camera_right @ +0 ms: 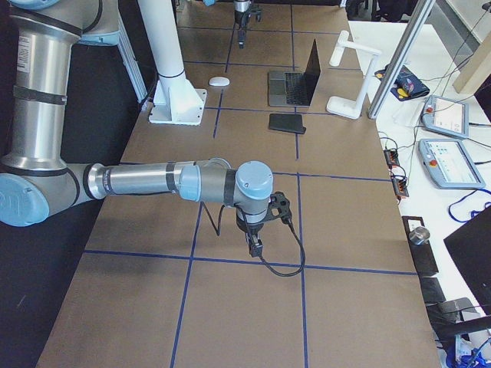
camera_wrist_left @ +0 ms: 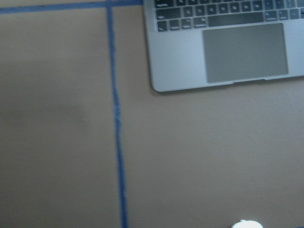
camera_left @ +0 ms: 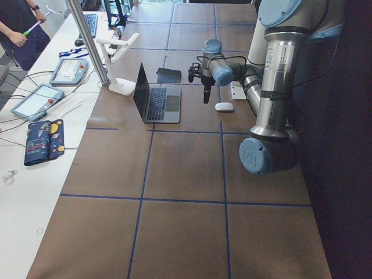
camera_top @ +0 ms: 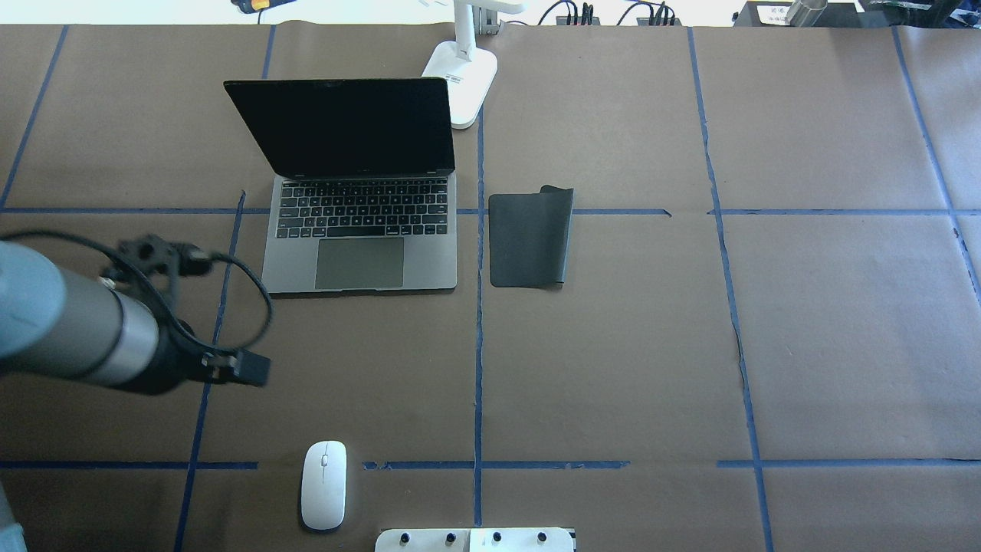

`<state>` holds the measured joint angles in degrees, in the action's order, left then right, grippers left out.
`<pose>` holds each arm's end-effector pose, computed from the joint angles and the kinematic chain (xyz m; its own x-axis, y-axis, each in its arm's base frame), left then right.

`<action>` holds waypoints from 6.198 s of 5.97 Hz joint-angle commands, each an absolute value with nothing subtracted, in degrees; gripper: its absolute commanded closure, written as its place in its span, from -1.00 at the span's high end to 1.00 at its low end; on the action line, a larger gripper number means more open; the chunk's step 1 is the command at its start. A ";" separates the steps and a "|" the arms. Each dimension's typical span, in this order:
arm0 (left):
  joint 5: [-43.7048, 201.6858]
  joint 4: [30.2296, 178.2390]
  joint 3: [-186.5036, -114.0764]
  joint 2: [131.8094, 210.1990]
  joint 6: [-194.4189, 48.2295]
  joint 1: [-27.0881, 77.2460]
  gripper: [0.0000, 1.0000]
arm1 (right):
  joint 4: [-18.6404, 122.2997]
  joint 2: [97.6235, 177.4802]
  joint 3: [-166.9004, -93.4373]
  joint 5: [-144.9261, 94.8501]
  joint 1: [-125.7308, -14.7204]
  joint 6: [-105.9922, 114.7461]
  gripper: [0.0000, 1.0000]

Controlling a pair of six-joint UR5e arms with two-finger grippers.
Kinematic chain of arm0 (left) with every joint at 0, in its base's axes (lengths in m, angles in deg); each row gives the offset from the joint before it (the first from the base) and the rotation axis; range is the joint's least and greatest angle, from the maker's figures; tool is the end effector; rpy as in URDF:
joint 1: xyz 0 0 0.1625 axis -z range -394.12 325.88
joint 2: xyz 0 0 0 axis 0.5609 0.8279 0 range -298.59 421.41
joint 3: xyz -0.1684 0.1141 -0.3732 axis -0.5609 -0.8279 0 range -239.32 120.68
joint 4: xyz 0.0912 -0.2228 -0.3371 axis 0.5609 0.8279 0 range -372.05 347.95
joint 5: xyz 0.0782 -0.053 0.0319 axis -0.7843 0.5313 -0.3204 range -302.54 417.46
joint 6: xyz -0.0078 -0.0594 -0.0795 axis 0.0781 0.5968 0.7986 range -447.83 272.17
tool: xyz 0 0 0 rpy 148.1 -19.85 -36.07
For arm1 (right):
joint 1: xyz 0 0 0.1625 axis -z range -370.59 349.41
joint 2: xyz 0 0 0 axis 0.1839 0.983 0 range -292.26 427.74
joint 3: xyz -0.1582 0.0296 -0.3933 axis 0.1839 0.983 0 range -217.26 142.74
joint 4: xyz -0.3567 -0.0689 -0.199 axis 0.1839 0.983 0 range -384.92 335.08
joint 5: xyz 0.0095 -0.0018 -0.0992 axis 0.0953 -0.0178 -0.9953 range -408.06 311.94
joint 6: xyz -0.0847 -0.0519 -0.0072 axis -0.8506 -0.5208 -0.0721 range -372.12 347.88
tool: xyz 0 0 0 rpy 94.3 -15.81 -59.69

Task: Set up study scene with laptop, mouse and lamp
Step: 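Reach the left gripper to the white mouse and grasp it, then carry the white mouse with the left gripper onto the mouse pad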

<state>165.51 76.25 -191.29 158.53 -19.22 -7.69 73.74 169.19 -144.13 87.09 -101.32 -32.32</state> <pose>0.3544 -0.2906 0.2786 0.6444 0.0672 -0.7617 -0.0175 0.9972 0.0732 0.0678 -0.4008 0.6177 0.6658 -0.2987 0.6838 0.2314 0.9539 0.1913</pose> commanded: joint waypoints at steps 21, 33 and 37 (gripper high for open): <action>154.05 76.29 -177.17 167.49 -4.33 -26.30 -0.87 | 73.61 169.43 -143.70 88.08 -100.86 -29.61 1.00; 164.60 93.85 -110.75 223.59 -19.27 -2.75 -0.90 | 73.61 169.43 -143.43 88.08 -100.24 -29.61 1.00; 164.77 94.92 -106.44 224.01 -23.66 -1.95 -0.75 | 73.61 169.35 -143.43 87.91 -100.16 -29.61 1.00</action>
